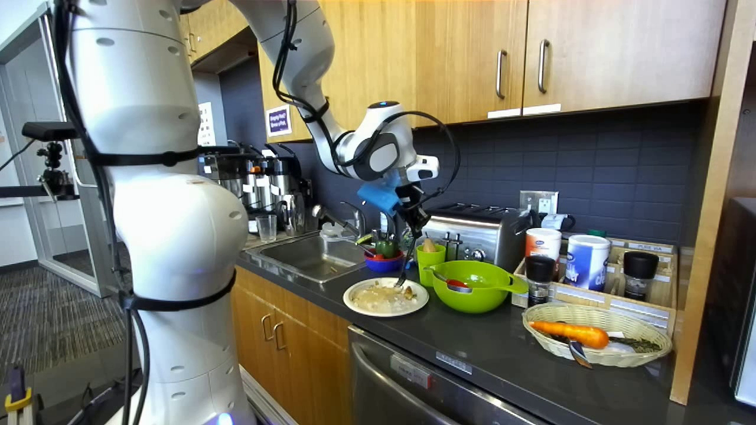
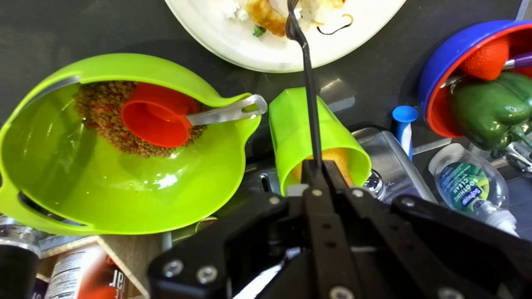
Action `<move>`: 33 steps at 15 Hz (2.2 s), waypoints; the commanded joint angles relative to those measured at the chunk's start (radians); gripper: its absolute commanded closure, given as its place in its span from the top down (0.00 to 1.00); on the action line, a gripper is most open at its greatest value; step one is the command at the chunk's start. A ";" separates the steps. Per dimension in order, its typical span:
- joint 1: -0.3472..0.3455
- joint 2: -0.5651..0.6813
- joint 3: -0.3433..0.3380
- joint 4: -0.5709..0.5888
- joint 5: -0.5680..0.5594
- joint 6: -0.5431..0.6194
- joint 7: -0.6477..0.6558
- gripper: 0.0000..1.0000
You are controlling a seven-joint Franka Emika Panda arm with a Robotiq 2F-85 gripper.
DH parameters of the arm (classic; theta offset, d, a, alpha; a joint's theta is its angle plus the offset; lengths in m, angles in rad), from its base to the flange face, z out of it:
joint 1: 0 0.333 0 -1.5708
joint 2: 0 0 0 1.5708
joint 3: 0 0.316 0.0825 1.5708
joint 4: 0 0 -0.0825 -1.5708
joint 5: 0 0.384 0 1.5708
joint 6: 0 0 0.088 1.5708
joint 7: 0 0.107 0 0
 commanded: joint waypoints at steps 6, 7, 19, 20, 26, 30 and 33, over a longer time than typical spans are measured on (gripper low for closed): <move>-0.027 -0.044 -0.028 -0.023 -0.047 0.019 0.029 0.01; -0.031 -0.041 -0.031 -0.020 -0.048 0.022 0.028 0.01; -0.018 -0.019 -0.034 -0.015 -0.027 0.032 0.028 0.01; -0.017 -0.016 -0.034 -0.014 -0.025 0.032 0.029 0.01; -0.017 -0.003 -0.029 -0.007 -0.032 0.030 0.042 0.01; -0.023 0.008 -0.027 -0.004 -0.046 0.036 0.055 0.01; -0.027 0.012 -0.027 0.001 -0.055 0.039 0.062 0.01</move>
